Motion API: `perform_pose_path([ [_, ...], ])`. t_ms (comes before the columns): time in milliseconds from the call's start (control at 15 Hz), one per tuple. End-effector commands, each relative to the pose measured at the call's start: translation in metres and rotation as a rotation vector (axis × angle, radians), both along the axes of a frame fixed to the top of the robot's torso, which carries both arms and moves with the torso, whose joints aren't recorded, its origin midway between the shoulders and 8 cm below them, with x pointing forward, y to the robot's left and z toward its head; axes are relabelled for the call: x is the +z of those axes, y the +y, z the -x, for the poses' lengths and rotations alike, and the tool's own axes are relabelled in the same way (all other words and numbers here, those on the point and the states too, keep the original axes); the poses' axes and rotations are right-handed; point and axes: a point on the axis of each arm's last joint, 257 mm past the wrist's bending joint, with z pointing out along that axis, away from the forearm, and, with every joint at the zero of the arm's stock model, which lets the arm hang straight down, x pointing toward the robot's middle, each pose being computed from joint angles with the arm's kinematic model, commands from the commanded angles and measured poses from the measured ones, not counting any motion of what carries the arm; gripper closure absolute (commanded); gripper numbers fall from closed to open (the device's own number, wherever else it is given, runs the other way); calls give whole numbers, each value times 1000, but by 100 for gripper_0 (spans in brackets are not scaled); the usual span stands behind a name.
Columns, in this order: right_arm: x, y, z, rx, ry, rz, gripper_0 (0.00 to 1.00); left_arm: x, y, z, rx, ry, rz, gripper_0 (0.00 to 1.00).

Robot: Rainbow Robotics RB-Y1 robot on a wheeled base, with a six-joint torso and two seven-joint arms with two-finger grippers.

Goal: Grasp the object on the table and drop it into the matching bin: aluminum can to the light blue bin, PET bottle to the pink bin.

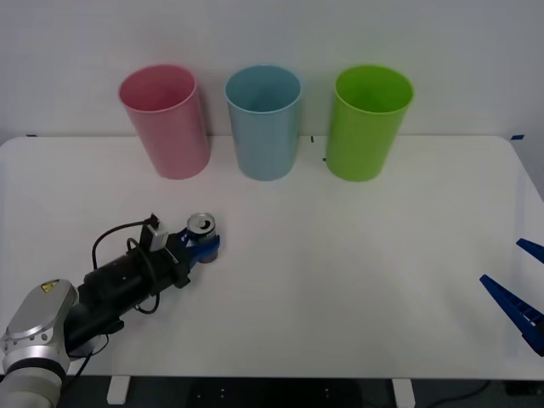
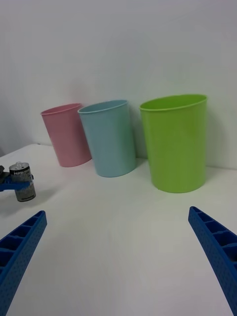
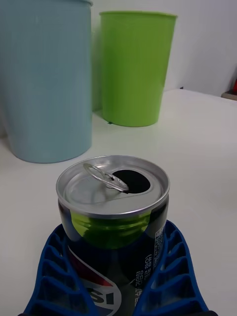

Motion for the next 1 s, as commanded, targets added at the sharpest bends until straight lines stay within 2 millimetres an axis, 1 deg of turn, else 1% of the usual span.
perform_pose_path([
  [67, 0, 0, 0, 0, 0, 0, 0, 21, 1, -3, 4, -27, 40, 100],
  [267, 0, 0, 0, 0, 0, 0, 0, 49, 1, -6, 3, -38, 100, 100],
  [467, 0, 0, 0, 0, 0, 0, 0, 76, 9, -6, 9, -43, 133, 100],
  [533, 0, 0, 0, 0, 0, 0, 0, 90, 10, -5, 6, -49, 157, 100],
  [667, 0, 0, 0, 0, 0, 0, 0, 111, 12, -5, 4, -52, 194, 100],
  [1000, 0, 0, 0, 0, 0, 0, 0, 176, 19, -13, 43, -89, 284, 100],
])
